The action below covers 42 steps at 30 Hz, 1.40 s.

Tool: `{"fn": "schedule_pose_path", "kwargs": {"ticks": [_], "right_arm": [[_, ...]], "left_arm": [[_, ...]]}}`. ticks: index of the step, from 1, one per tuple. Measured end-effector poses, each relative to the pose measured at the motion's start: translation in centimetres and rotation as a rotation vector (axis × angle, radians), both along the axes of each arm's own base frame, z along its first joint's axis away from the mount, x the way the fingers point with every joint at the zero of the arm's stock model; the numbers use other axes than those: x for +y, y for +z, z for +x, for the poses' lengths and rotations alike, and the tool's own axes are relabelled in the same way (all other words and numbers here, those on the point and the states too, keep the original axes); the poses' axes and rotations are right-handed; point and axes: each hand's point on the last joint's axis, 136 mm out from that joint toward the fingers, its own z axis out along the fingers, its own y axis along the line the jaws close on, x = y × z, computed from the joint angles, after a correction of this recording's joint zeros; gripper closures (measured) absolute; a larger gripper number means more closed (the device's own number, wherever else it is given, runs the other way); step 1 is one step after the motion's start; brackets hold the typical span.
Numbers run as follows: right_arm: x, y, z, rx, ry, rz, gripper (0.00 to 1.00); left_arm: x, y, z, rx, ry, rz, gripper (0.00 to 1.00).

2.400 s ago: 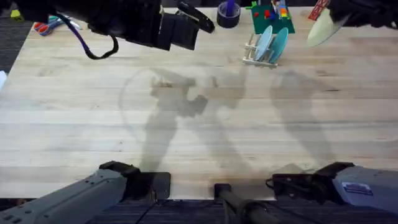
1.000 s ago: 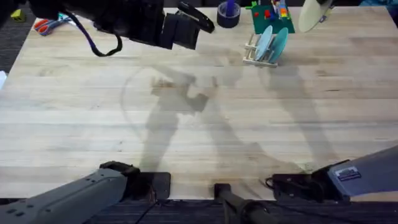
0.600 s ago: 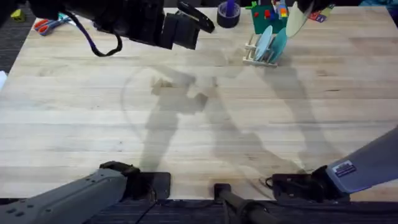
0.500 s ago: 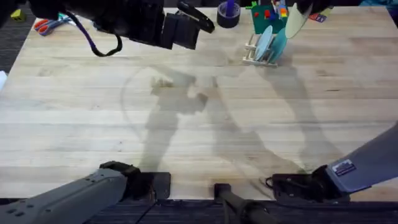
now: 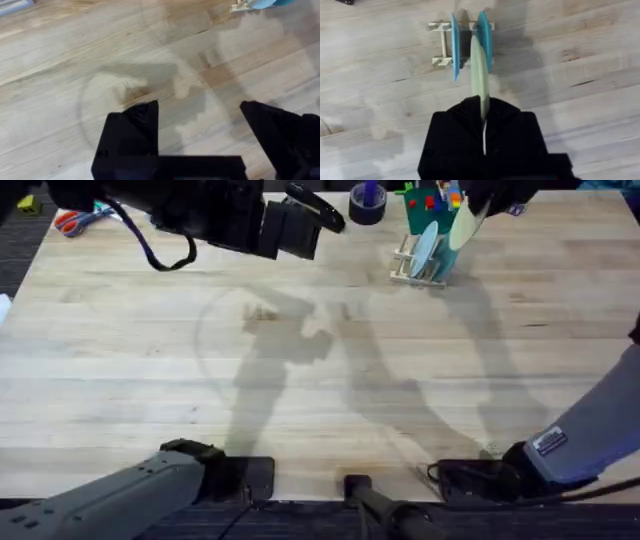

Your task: Pick up the plates from the table one by one and place each into a slot on the dish rack.

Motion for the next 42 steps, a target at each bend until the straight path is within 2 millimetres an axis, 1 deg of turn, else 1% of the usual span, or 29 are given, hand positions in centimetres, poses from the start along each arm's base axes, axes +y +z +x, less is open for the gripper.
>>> {"fn": "schedule_pose_path", "kwargs": {"ticks": [9, 18, 27, 34, 42], "right_arm": [[0.1, -1.5, 0.6, 0.039, 0.021, 0.021, 0.973], [0.6, -4.3, 1.4, 0.102, 0.045, 0.034, 0.973], [0.6, -5.0, 1.9, 0.108, 0.047, 0.035, 0.973], [0.6, -6.2, 2.7, 0.114, 0.045, 0.035, 0.973], [0.7, -6.3, 2.8, 0.113, 0.041, 0.036, 0.973]], "left_arm": [[0.0, 0.0, 0.0, 0.000, 0.000, 0.000, 0.008], [0.0, 0.0, 0.0, 0.000, 0.000, 0.000, 0.007], [0.0, 0.0, 0.0, 0.000, 0.000, 0.000, 0.006], [0.0, 0.0, 0.0, 0.000, 0.000, 0.000, 0.007], [0.0, 0.0, 0.0, 0.000, 0.000, 0.000, 0.007]]}}
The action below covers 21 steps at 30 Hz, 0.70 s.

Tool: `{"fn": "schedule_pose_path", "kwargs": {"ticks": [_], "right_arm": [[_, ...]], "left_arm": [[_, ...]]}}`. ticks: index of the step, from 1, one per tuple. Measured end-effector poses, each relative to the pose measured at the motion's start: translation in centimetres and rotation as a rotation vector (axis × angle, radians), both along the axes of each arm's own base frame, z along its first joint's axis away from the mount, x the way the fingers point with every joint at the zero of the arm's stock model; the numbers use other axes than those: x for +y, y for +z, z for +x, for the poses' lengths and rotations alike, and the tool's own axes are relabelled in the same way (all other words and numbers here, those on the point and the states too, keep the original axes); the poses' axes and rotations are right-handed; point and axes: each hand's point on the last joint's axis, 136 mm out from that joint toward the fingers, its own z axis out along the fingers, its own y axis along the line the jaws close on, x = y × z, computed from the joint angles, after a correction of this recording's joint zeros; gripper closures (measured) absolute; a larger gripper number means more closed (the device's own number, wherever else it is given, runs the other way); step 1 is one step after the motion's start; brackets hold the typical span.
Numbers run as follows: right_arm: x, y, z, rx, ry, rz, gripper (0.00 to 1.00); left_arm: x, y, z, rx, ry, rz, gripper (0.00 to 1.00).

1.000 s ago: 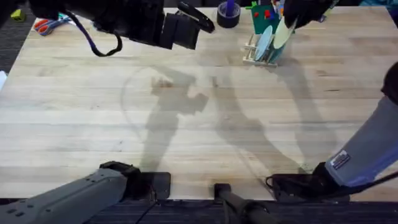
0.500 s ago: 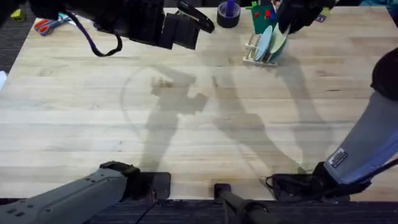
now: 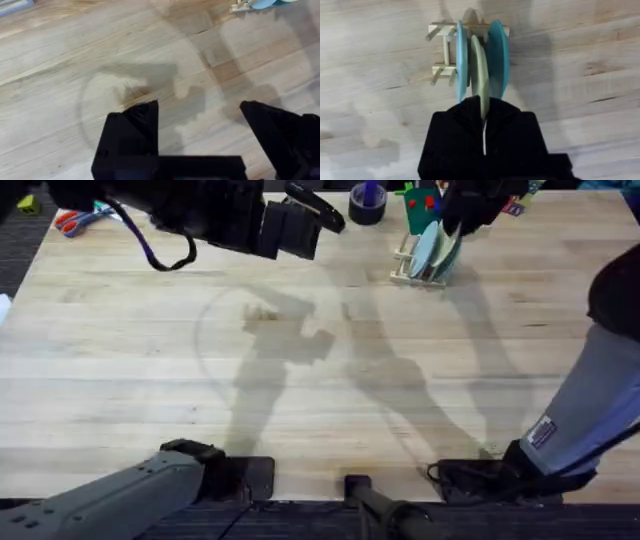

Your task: Pick up the plates from the table one by one and place each into a slot on the dish rack.

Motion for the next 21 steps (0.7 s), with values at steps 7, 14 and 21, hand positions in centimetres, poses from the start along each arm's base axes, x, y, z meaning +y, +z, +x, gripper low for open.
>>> {"fn": "schedule_pose_path", "kwargs": {"ticks": [7, 14, 21], "right_arm": [[0.1, -1.8, 0.3, 0.036, -0.012, -0.004, 0.973], [0.1, -2.6, 0.5, 0.052, -0.019, -0.005, 0.973], [0.1, -2.6, 0.5, 0.052, -0.019, -0.005, 0.973]], "left_arm": [[0.0, 0.0, 0.0, 0.000, 0.000, 0.000, 0.007], [0.0, 0.0, 0.0, 0.000, 0.000, 0.000, 0.006], [0.0, 0.0, 0.0, 0.000, 0.000, 0.000, 0.005]]}}
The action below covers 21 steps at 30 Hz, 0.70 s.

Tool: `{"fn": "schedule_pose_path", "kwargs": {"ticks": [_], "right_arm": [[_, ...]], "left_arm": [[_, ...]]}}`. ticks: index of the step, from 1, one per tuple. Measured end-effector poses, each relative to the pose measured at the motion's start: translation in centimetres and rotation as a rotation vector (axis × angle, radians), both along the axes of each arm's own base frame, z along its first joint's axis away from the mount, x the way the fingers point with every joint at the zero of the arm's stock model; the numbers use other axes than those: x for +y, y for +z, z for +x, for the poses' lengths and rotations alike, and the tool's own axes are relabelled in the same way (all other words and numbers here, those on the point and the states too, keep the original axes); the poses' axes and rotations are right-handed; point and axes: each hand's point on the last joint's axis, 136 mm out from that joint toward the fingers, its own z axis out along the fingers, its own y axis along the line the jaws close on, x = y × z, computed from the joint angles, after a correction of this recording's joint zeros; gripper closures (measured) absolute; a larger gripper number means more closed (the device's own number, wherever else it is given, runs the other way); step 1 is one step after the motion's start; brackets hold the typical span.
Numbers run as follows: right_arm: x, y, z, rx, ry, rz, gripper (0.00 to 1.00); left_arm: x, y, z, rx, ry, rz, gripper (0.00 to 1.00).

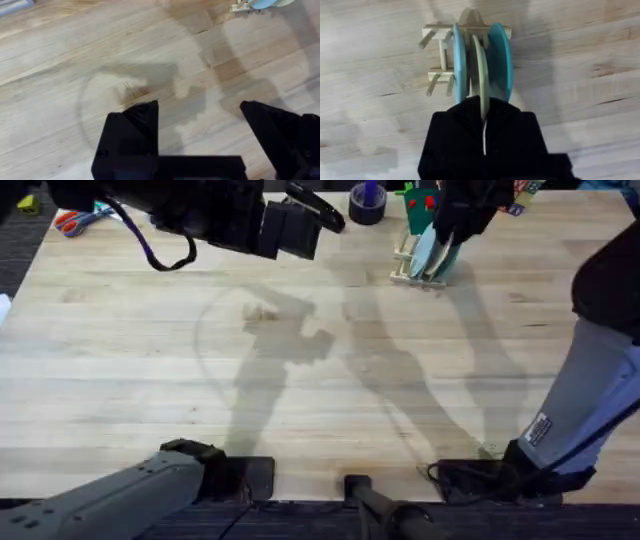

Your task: Pick up the plates from the table one by one and place each into a slot on the dish rack.

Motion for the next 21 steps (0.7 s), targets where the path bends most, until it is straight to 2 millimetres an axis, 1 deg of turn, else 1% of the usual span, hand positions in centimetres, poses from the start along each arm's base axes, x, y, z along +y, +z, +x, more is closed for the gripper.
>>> {"fn": "schedule_pose_path", "kwargs": {"ticks": [11, 15, 21], "right_arm": [[0.00, 0.00, 0.00, 0.000, 0.000, 0.000, 0.968], [-0.01, 0.00, 0.00, 0.000, -0.003, 0.001, 0.882], [0.01, 0.00, 0.03, -0.001, -0.003, 0.002, 0.815]], "left_arm": [[0.00, 0.00, 0.01, 0.000, 0.000, 0.000, 0.006], [0.00, 0.00, 0.01, 0.000, 0.000, 0.000, 0.007], [0.00, 0.00, 0.01, 0.000, 0.000, 0.000, 0.006]]}}
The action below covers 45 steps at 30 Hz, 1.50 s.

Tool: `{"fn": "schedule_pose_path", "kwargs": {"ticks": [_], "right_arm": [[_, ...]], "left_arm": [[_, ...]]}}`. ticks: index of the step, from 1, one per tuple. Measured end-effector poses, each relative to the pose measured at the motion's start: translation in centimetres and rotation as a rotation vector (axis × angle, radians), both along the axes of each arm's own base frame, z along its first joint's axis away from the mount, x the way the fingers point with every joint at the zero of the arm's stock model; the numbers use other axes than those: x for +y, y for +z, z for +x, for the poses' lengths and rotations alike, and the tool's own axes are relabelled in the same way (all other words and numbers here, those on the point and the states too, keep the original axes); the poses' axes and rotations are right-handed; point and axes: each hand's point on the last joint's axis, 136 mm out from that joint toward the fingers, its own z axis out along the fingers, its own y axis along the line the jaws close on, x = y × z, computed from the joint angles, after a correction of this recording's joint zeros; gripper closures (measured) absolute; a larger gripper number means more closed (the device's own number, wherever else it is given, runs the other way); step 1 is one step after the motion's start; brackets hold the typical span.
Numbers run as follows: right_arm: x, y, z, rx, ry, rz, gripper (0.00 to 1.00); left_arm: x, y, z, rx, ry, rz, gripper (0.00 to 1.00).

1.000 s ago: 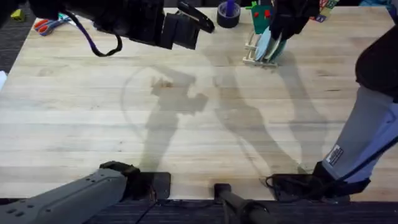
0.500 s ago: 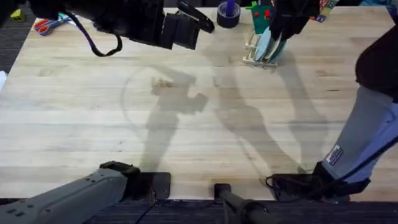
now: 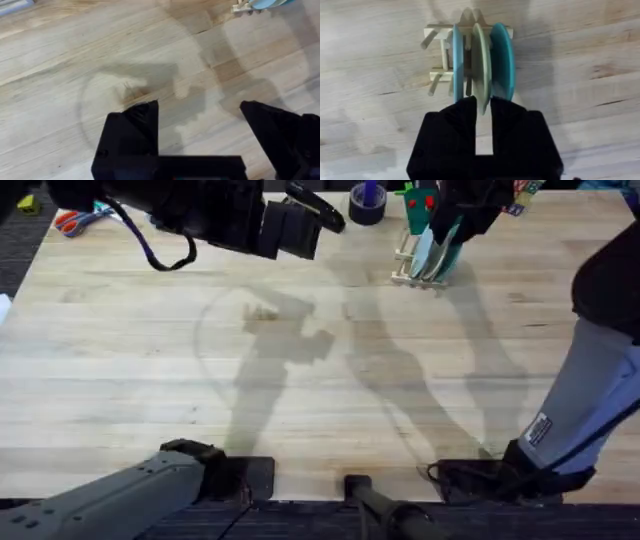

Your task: Pick up the plates from the table one by one and place each into a slot on the dish rack.

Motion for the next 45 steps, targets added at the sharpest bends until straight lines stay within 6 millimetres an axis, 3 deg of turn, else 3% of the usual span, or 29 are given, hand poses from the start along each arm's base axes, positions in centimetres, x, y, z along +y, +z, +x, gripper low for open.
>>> {"fn": "schedule_pose_path", "kwargs": {"ticks": [15, 21, 26, 27, 31, 33, 39, 45], "right_arm": [[-0.2, 0.5, -1.0, 0.035, -0.001, -0.003, 0.849], [-0.2, 3.3, -1.1, 0.000, -0.002, 0.002, 0.851], [-0.4, 7.3, -2.0, -0.058, -0.002, 0.011, 0.844], [-0.4, 8.2, -2.3, -0.070, -0.005, 0.013, 0.793], [-0.4, 11.6, -2.1, -0.173, -0.001, 0.027, 0.222], [-0.4, 12.6, -2.1, -0.203, 0.007, 0.030, 0.030], [0.1, 15.0, -3.2, -0.263, 0.025, 0.039, 0.007], [1.1, 19.2, -5.6, -0.370, 0.069, 0.059, 0.007]], "left_arm": [[0.0, 0.0, 0.0, 0.000, 0.000, 0.000, 0.006], [0.0, 0.0, 0.1, -0.003, 0.000, -0.001, 0.006], [0.0, 0.0, 0.1, -0.003, 0.000, -0.001, 0.006], [0.0, 0.0, 0.1, -0.003, 0.000, -0.001, 0.006], [0.0, 0.0, 0.1, -0.003, 0.000, -0.001, 0.007], [0.0, 0.0, 0.1, -0.003, 0.000, -0.001, 0.007], [0.0, 0.0, 0.1, -0.003, 0.000, -0.001, 0.007], [0.0, 0.1, 0.1, -0.003, 0.000, -0.001, 0.006]]}}
